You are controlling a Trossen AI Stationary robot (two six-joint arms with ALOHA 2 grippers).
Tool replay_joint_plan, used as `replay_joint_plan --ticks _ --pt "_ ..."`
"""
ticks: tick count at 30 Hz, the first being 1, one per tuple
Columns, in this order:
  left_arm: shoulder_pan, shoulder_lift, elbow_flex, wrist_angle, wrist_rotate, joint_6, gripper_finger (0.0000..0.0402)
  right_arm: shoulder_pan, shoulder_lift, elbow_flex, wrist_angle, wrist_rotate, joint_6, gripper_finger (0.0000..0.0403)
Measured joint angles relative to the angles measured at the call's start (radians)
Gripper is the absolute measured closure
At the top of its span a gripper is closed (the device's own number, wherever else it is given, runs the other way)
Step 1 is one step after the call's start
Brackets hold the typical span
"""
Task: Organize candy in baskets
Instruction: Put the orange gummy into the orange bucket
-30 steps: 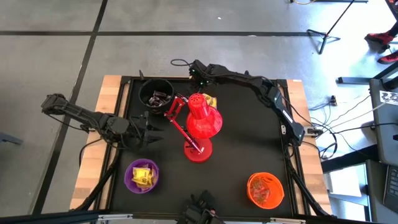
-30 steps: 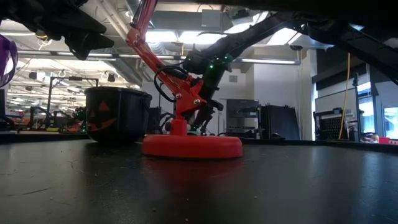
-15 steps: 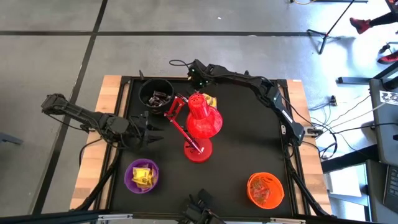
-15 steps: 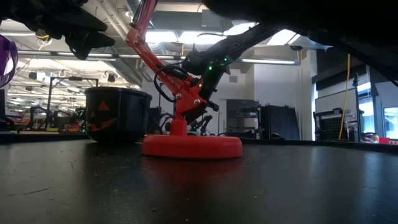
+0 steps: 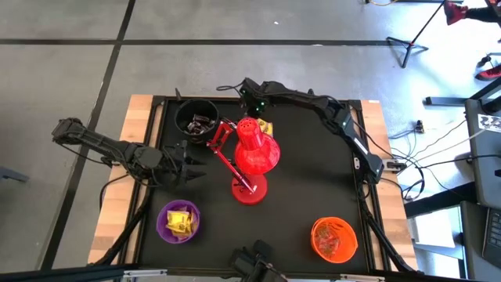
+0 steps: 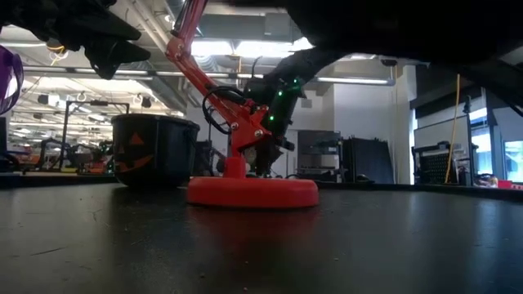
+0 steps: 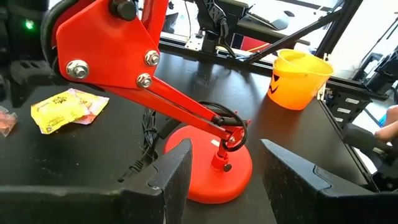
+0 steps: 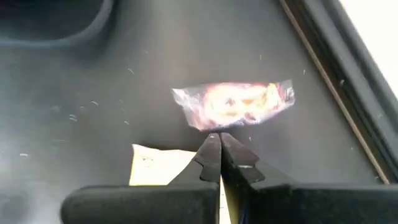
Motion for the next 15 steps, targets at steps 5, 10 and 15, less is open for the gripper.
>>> replay_joint_plan --ticks 5,10,15 --pt "0.0 0.0 0.0 0.01 0.0 -0.027 0.0227 -0.002 0.012 0.01 -0.004 0.01 -0.02 0.0401" --pt "0.0 0.0 0.0 0.015 0.005 -0.032 0.0227 0.009 0.011 0.01 -0.046 0.062 -0.087 0.0402" --pt "0.0 0.0 0.0 0.016 0.005 -0.051 0.0227 0.034 0.011 0.009 -0.093 0.241 -0.261 0.0402"
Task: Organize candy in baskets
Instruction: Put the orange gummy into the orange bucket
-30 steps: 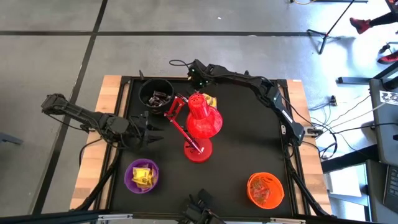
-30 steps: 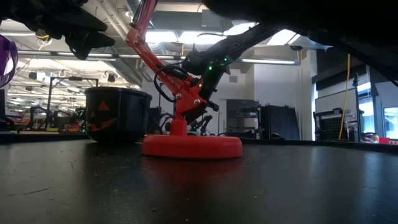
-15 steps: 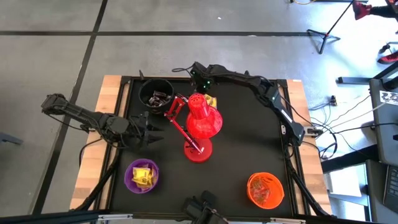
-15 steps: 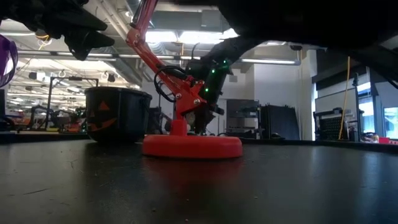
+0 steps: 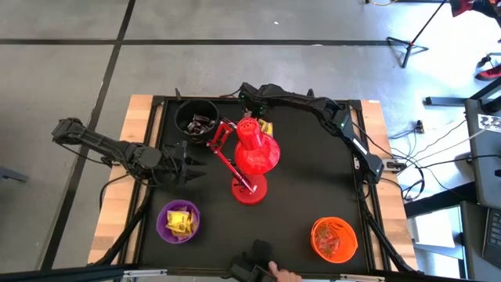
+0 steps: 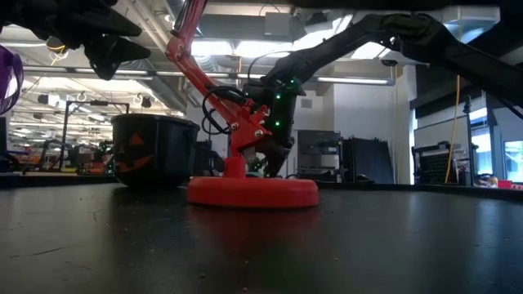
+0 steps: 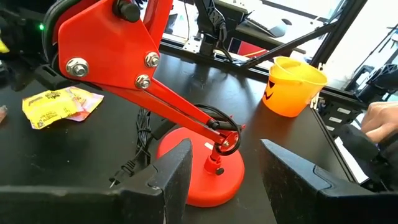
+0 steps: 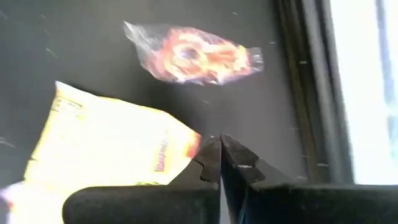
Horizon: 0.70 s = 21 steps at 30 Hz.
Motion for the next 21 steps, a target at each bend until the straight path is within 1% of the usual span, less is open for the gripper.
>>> replay_joint_plan --ticks 3,6,8,11,13,16,18,21 --pt "0.0 0.0 0.0 0.0 0.005 -0.013 0.0227 0.006 0.0 0.011 0.021 0.006 -0.03 0.0402" --pt "0.0 0.0 0.0 0.0 0.007 -0.031 0.0227 0.002 0.004 0.039 0.065 -0.047 0.0 0.0402" --pt "0.0 0.0 0.0 0.0 0.007 -0.039 0.0227 -0.008 0.009 0.062 0.085 -0.105 0.055 0.0403" --pt "0.0 0.0 0.0 0.001 0.007 -0.05 0.0227 -0.018 0.027 0.112 0.086 -0.136 0.11 0.0403" --pt "0.0 0.0 0.0 0.004 0.004 -0.052 0.0227 -0.029 0.049 0.149 0.079 -0.207 0.143 0.0403" --pt "0.0 0.0 0.0 0.004 0.0 -0.054 0.0227 -0.036 0.101 0.22 0.063 -0.299 0.271 0.0403" --pt "0.003 0.0 0.0 0.006 0.0 -0.053 0.0227 -0.034 0.134 0.264 0.063 -0.326 0.372 0.0403" --pt "0.011 0.0 0.0 0.008 0.001 -0.054 0.0227 -0.034 0.143 0.265 0.047 -0.331 0.399 0.0403"
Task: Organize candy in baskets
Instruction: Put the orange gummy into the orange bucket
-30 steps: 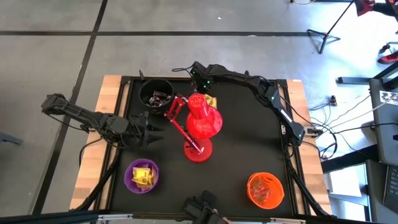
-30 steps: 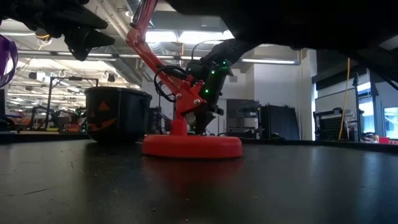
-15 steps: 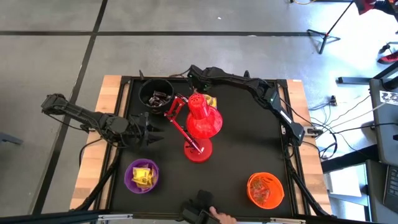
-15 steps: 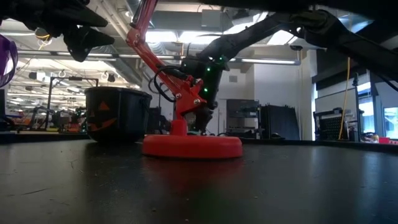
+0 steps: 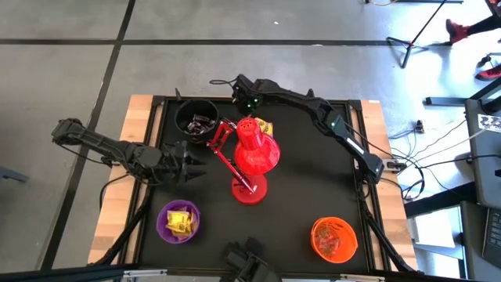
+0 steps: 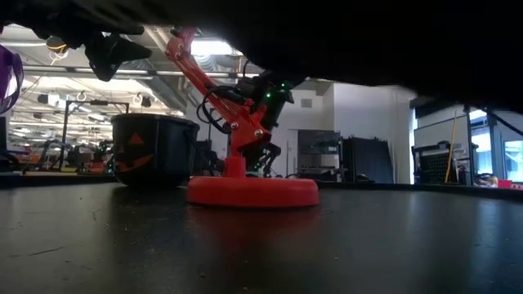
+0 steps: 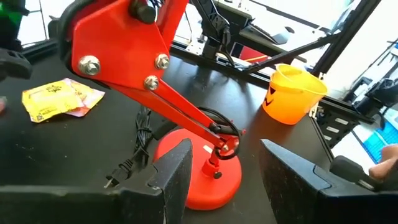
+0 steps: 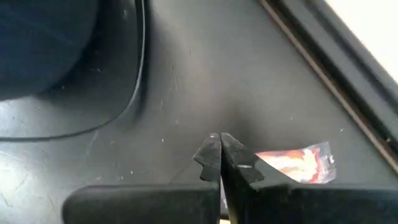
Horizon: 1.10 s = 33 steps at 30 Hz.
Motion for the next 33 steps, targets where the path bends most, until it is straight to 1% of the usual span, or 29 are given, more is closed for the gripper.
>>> replay_joint_plan --ticks 4,8,16,21,24,30,31,33 --pt "-0.001 0.0 0.0 0.0 0.026 -0.004 0.0227 -0.014 -0.002 0.003 -0.024 0.007 0.073 0.0403" --pt "0.0 0.0 0.0 -0.001 0.032 -0.006 0.0227 -0.03 -0.002 0.003 -0.028 -0.008 0.123 0.0403" --pt "0.0 0.0 0.0 -0.001 0.052 -0.03 0.0227 -0.097 0.021 0.001 -0.039 -0.213 0.203 0.0403" --pt "0.0 0.0 0.0 -0.001 0.052 -0.03 0.0227 -0.119 0.028 0.002 -0.069 -0.272 0.204 0.0403" --pt "0.0 0.0 0.0 -0.001 0.052 -0.035 0.0227 -0.127 0.027 0.002 -0.149 -0.263 0.2 0.0403" --pt "0.0 0.0 0.0 -0.002 0.07 -0.059 0.0227 -0.159 0.036 -0.006 -0.346 -0.163 0.121 0.0403" --pt "0.0 0.0 0.0 -0.002 0.072 -0.066 0.0227 -0.159 0.037 -0.005 -0.355 -0.142 0.109 0.0403" --pt "-0.001 0.0 0.0 -0.002 0.074 -0.075 0.0227 -0.156 0.035 -0.005 -0.387 -0.065 0.095 0.0403"
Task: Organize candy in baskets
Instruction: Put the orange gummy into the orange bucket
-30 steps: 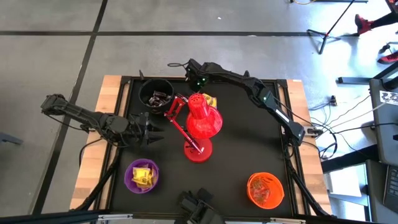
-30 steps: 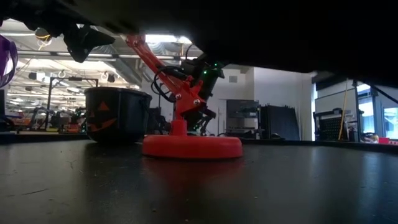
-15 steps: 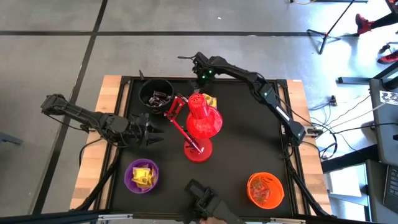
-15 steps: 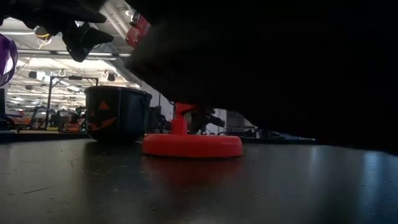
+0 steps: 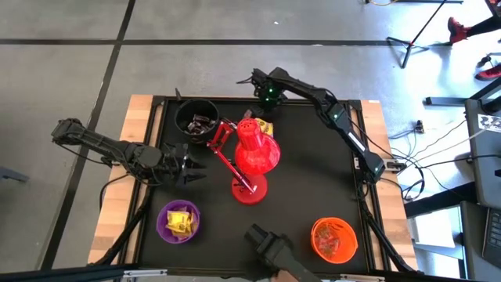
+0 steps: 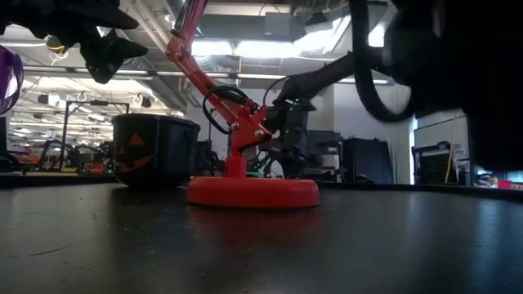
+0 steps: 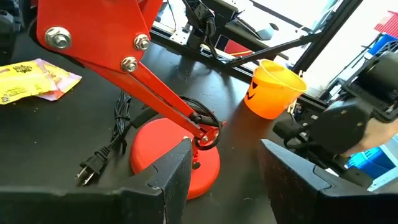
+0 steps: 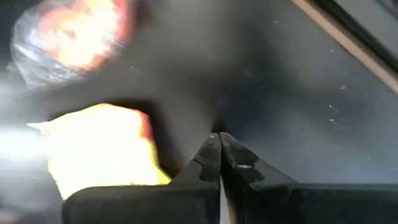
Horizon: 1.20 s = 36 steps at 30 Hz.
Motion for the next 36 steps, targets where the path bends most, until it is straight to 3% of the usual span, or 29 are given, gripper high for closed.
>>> replay_joint_plan --ticks 7,12,18,29,36 --pt "0.0 0.0 0.0 0.0 0.005 -0.003 0.0227 0.055 -0.037 0.006 0.155 0.105 -0.232 0.0403" --pt "0.0 0.0 0.0 -0.006 0.004 -0.007 0.0227 0.123 -0.039 0.006 0.223 0.263 -0.396 0.0403" --pt "0.0 0.0 0.0 -0.005 -0.016 -0.008 0.0227 0.099 -0.023 0.005 0.25 0.267 -0.489 0.0403" --pt "0.0 0.0 0.0 -0.005 -0.03 -0.008 0.0227 0.079 -0.024 0.007 0.21 0.182 -0.335 0.0403" --pt "0.0 0.0 0.0 -0.005 -0.004 -0.008 0.0227 0.065 -0.026 0.007 0.267 -0.012 -0.159 0.0403"
